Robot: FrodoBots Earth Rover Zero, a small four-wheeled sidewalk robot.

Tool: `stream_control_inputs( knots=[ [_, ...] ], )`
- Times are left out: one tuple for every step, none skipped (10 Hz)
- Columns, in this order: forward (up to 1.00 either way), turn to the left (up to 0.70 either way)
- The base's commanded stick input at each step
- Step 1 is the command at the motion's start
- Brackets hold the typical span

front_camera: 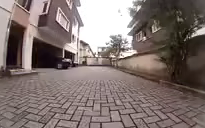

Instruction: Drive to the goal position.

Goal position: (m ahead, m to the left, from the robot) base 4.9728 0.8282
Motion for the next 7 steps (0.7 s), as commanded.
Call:
stream_control_inputs(
  knots=[
    [0.70,0.00],
    [0.70,0.00],
    [0.70,0.00],
    [0.70,0.00],
    [0.70,0.00],
    [0.70,0.00],
    [0.70,0.00]
  ],
)
